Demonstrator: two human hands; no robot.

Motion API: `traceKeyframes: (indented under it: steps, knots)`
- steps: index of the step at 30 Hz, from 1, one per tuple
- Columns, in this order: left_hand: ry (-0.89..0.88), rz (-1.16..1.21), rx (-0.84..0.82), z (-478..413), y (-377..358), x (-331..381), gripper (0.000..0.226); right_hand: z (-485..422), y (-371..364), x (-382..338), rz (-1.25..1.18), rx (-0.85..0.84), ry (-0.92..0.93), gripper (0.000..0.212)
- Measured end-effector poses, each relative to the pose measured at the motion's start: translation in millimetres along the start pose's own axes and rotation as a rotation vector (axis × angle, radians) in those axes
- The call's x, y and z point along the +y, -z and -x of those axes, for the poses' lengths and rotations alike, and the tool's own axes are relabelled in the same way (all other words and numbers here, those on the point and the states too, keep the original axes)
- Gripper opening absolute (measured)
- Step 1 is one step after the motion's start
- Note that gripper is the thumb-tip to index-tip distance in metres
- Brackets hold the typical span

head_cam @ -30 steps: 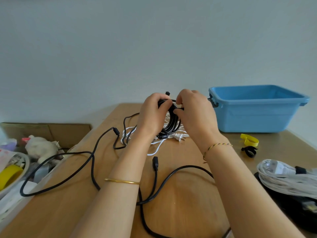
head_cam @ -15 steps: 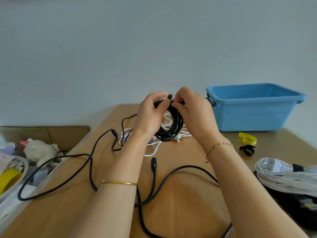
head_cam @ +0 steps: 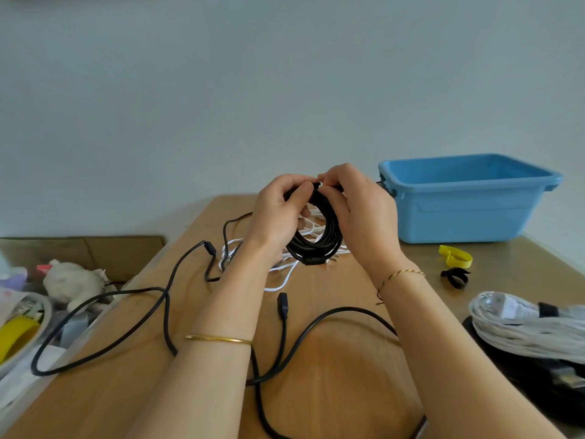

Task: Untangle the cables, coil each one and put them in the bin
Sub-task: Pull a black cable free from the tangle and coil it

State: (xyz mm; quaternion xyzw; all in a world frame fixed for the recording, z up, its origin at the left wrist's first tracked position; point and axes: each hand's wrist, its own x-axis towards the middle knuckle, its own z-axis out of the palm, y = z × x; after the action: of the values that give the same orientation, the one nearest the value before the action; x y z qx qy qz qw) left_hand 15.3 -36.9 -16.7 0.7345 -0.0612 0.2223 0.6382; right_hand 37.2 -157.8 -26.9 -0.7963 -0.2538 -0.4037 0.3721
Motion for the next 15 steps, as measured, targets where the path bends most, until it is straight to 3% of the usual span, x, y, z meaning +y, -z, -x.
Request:
traceKeyframes:
  steps: [7, 15]
  knots:
    - [0.127, 0.212, 0.041, -0.1, 0.0, 11.0, 0.020, 3.9, -9.4, -5.5, 0.065, 0.221, 0.086, 0.020]
    - [0.150, 0.239, 0.139, 0.5, -1.2, 11.8, 0.016, 1.4, -5.0, -11.9, -0.044, 0.162, 0.075, 0.026]
